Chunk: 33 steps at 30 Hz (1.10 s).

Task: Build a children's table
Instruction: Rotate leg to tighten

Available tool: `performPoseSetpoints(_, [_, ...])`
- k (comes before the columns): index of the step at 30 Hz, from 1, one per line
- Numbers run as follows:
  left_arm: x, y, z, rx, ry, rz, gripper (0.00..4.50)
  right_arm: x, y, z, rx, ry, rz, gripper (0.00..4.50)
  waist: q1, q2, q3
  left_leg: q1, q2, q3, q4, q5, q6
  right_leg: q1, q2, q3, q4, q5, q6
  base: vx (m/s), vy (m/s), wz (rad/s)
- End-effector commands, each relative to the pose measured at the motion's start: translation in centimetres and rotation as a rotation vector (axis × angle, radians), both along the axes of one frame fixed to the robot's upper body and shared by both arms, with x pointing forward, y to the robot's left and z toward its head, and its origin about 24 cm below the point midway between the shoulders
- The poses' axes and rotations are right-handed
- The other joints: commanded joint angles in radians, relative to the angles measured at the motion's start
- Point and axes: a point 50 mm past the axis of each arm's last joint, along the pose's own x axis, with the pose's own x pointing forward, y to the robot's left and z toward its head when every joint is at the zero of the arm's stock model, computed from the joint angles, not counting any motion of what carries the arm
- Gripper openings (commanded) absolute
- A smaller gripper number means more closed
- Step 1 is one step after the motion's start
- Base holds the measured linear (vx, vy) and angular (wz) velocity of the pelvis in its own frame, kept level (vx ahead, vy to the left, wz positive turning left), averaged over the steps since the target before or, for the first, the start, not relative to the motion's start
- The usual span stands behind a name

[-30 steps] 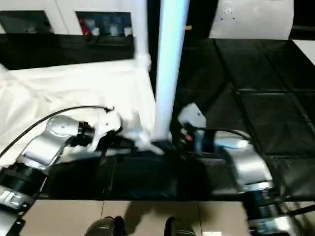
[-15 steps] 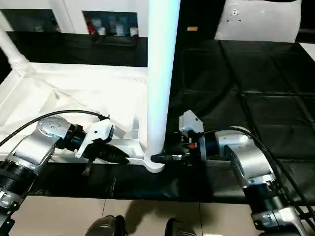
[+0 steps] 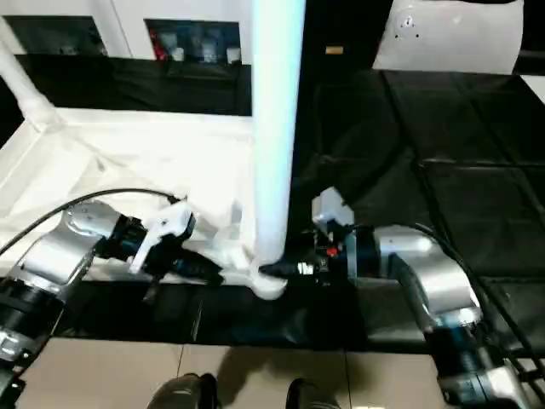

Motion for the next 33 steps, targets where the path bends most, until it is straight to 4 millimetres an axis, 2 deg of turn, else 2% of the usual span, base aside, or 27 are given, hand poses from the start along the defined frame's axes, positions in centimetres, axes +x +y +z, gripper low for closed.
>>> performPoseSetpoints(1, [0.5,-3.0,0.8,-0.082,-0.052,0.068,0.00,-0.6,3.6,-1.0,0.022,0.053,0.001,1.99,-0.012,-0.008,-0.064,0.020,0.066,-0.028,-0.074,-0.188,0.048,0.051,-0.098,0.059,-0.081,-0.356,-0.200,0.000,0.000,0.00])
performPoseSetpoints(2, [0.9,-4.1,0.8,-0.104,-0.055,0.152,0.00,-0.2,4.8,-1.4,0.034,0.069,-0.109,1.99,-0.013,-0.005,-0.064,0.018,0.064,-0.029,-0.075,-0.188,0.043,0.052,-0.100,0.059,-0.084,-0.377,-0.192,0.000,0.000,0.00])
performPoseSetpoints(3, [0.9,-4.2,0.8,-0.106,-0.056,0.160,0.00,-0.1,4.9,-1.4,0.035,0.070,-0.120,1.99,-0.021,-0.008,-0.061,0.015,0.063,-0.030,-0.078,-0.198,0.028,0.049,-0.099,0.060,-0.087,-0.407,-0.180,0.000,0.000,0.00])
performPoseSetpoints(4, [1.2,-4.8,0.9,-0.113,-0.060,0.201,0.00,0.1,5.5,-1.5,0.046,0.079,-0.172,1.99,-0.031,-0.012,-0.063,0.017,0.060,-0.032,-0.078,-0.210,0.022,0.052,-0.101,0.058,-0.091,-0.435,-0.166,0.000,0.000,0.00])
performPoseSetpoints(7, [2.3,-6.2,1.3,-0.146,-0.058,0.341,0.00,0.9,7.2,-1.7,0.045,0.108,-0.325,1.98,-0.051,-0.011,-0.063,0.016,0.057,-0.031,-0.076,-0.205,0.027,0.049,-0.097,0.060,-0.092,-0.407,-0.167,0.000,0.000,0.00])
performPoseSetpoints(9, [2.8,-7.2,1.5,-0.158,-0.057,0.413,0.00,1.5,8.1,-1.7,0.041,0.115,-0.413,1.98,-0.056,-0.008,-0.062,0.018,0.054,-0.029,-0.074,-0.202,0.030,0.044,-0.094,0.060,-0.095,-0.408,-0.169,0.000,0.000,0.00])
performPoseSetpoints(10, [3.0,-7.6,1.7,-0.160,-0.068,0.445,0.00,1.9,8.5,-1.6,0.049,0.118,-0.466,1.98,-0.058,-0.010,-0.062,0.016,0.051,-0.029,-0.074,-0.198,0.032,0.047,-0.095,0.059,-0.096,-0.415,-0.162,0.000,0.000,0.00])
performPoseSetpoints(12, [3.5,-8.7,2.2,-0.176,-0.086,0.528,0.00,2.9,9.6,-1.2,0.069,0.118,-0.583,1.98,-0.058,-0.003,-0.062,0.018,0.053,-0.029,-0.074,-0.202,0.033,0.044,-0.094,0.060,-0.099,-0.415,-0.156,0.000,0.000,0.00])
performPoseSetpoints(14, [3.5,-9.1,2.3,-0.185,-0.082,0.543,0.00,3.1,9.8,-1.1,0.070,0.113,-0.618,1.98,-0.058,-0.004,-0.067,0.018,0.054,-0.030,-0.074,-0.188,0.032,0.047,-0.094,0.060,-0.095,-0.377,-0.161,0.000,0.000,0.00])
performPoseSetpoints(15, [3.3,-9.5,2.5,-0.196,-0.077,0.548,0.00,3.4,10.0,-0.9,0.076,0.105,-0.648,1.98,-0.058,-0.003,-0.069,0.015,0.056,-0.029,-0.075,-0.168,0.038,0.049,-0.091,0.061,-0.090,-0.319,-0.170,0.000,0.000,0.00])
performPoseSetpoints(16, [3.1,-9.6,2.4,-0.193,-0.071,0.536,0.00,3.4,9.9,-0.8,0.085,0.096,-0.652,1.98,-0.057,-0.003,-0.071,0.017,0.057,-0.029,-0.074,-0.159,0.041,0.048,-0.091,0.062,-0.086,-0.286,-0.178,0.000,0.000,0.00])
performPoseSetpoints(18, [2.9,-9.6,2.4,-0.185,-0.077,0.513,0.00,3.4,9.7,-0.7,0.096,0.088,-0.651,2.68,-0.054,-0.003,-0.075,0.014,0.056,-0.026,-0.070,-0.116,0.068,0.055,-0.092,0.063,-0.077,-0.189,-0.200,0.000,0.000,0.00])
performPoseSetpoints(21, [2.6,-9.1,2.1,-0.161,-0.093,0.483,0.00,3.3,8.9,-0.8,0.084,0.070,-0.666,2.80,-0.052,-0.002,-0.076,0.010,0.054,-0.025,-0.069,-0.077,0.101,0.059,-0.091,0.062,-0.070,-0.110,-0.226,0.000,0.000,0.00])
performPoseSetpoints(22, [2.5,-8.8,2.0,-0.153,-0.091,0.477,0.00,3.3,8.3,-0.9,0.077,0.052,-0.674,3.11,-0.051,-0.003,-0.076,0.012,0.055,-0.024,-0.068,-0.086,0.104,0.059,-0.092,0.062,-0.071,-0.117,-0.227,0.000,0.000,0.00])
performPoseSetpoints(25, [2.5,-7.9,1.9,-0.137,-0.109,0.451,0.00,3.4,6.9,-0.8,0.073,0.012,-0.665,3.16,-0.052,-0.001,-0.073,0.010,0.056,-0.025,-0.070,-0.102,0.103,0.062,-0.091,0.061,-0.073,-0.138,-0.223,0.000,0.000,0.00])
performPoseSetpoints(26, [2.4,-7.4,1.8,-0.128,-0.107,0.438,0.00,3.4,6.1,-0.5,0.072,-0.018,-0.643,3.37,-0.053,-0.001,-0.073,0.010,0.057,-0.025,-0.070,-0.105,0.102,0.062,-0.091,0.061,-0.072,-0.140,-0.223,0.000,0.000,0.00])
performPoseSetpoints(31, [1.9,-6.0,1.5,-0.114,-0.111,0.330,0.00,3.4,3.4,0.0,0.037,-0.104,-0.546,3.74,-0.052,0.000,-0.074,0.012,0.058,-0.025,-0.069,-0.121,0.098,0.064,-0.091,0.062,-0.073,-0.155,-0.225,0.000,0.000,0.00])
performPoseSetpoints(33, [1.8,-5.7,1.4,-0.113,-0.108,0.315,0.00,3.4,3.0,0.1,0.033,-0.111,-0.527,3.85,-0.050,0.001,-0.073,0.013,0.059,-0.024,-0.068,-0.122,0.102,0.064,-0.092,0.062,-0.073,-0.151,-0.231,0.000,0.000,0.00])
